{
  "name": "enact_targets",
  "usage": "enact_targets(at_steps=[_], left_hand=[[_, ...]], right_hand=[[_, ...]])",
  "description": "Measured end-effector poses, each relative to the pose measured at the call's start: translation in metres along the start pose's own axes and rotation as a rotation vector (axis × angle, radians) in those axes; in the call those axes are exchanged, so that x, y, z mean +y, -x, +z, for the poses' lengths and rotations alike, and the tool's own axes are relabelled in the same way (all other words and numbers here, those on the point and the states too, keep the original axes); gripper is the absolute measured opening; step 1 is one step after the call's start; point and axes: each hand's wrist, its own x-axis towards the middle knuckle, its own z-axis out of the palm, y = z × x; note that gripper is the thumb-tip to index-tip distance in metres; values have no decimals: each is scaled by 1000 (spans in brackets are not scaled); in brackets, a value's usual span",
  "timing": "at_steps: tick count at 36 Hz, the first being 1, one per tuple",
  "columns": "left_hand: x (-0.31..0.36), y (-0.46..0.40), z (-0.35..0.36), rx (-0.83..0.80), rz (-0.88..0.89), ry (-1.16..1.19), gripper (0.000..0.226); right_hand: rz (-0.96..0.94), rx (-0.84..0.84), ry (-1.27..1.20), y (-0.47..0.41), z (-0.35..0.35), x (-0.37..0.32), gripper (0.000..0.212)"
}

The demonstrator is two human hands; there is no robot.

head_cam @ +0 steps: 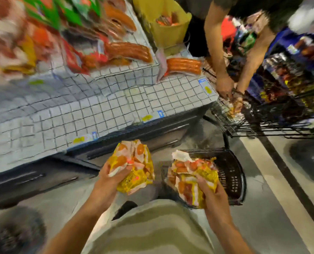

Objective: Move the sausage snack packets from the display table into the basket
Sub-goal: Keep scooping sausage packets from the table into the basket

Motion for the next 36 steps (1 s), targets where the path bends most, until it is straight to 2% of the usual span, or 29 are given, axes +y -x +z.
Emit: enact_targets(at_steps=[8,11,17,23,26,36], left_hand=[[19,45,-135,141,61,80,54],[29,57,-174,213,73,120,48],[44,76,-238,277,89,197,51],[52,92,-287,368,154,262,55],[57,95,-303,422,183,247,50],[96,83,-336,613,254,249,51]], right_hand=[[-101,-150,149,65,128,10,51],[-83,-220,115,86,172,18,52],[-38,-291,193,114,244,23,32],[-51,-403,301,124,306,17,30],[-79,-462,318,124,335,16,28],[-66,-656,371,96,433,0,37]])
